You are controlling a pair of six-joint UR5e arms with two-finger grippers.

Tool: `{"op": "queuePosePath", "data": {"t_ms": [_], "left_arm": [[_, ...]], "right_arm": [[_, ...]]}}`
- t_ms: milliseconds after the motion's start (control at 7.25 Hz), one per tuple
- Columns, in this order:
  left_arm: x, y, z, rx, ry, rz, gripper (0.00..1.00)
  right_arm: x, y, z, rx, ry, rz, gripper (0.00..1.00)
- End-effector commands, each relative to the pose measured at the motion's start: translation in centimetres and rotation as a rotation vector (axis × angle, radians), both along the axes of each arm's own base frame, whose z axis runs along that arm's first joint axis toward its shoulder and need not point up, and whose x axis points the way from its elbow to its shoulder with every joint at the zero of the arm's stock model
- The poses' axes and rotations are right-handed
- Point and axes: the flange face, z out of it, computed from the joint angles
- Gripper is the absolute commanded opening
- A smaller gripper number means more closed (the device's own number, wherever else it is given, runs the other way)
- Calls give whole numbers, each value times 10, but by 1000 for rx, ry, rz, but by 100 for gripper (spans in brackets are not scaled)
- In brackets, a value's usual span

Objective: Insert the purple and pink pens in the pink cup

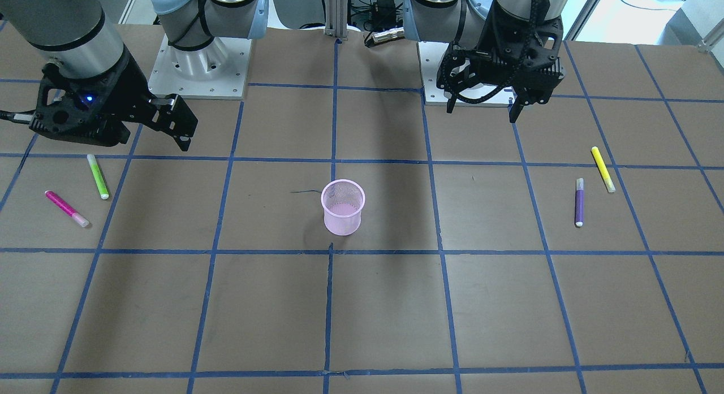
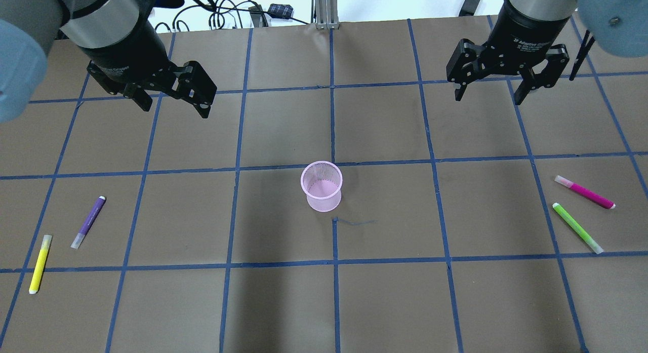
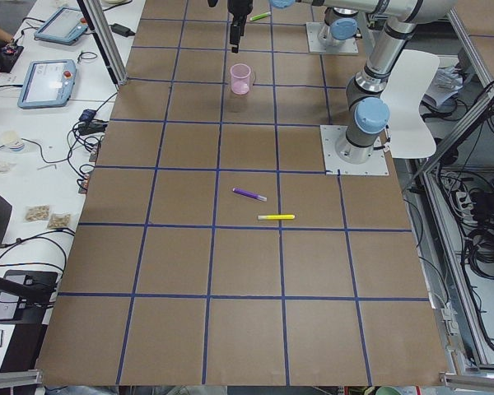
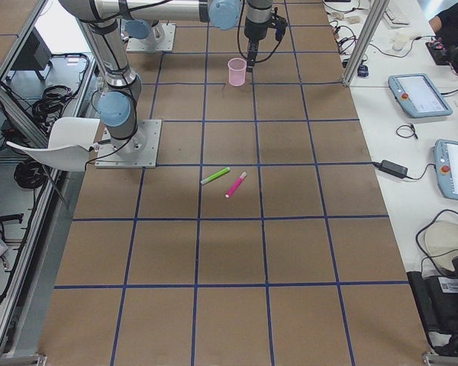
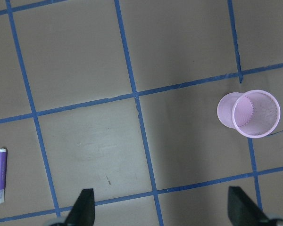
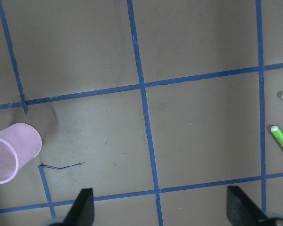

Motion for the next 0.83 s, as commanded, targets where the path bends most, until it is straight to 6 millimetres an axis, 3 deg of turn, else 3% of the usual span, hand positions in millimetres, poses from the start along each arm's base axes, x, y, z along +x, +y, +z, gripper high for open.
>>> {"op": "queuePosePath", "data": {"t_ms": [0,138,276,552,690], "left_arm": [[0,0,-1,2,0,-1,100],[0,0,-2,3,-1,-1,100],[0,0,-3,5,-1,-1,100],[-1,1,-3,5,-1,-1,100],[-1,1,-3,5,-1,-1,100]], "right_arm": [[-3,0,-15,36,-13,-13,100],[-19,1,-31,53,-21,-6,100],[-50,-6,-38,32,-32,82,100],[-137,-10,-40,4,-53,299,100],[-170,-16,-52,-5,-63,374,100]]}}
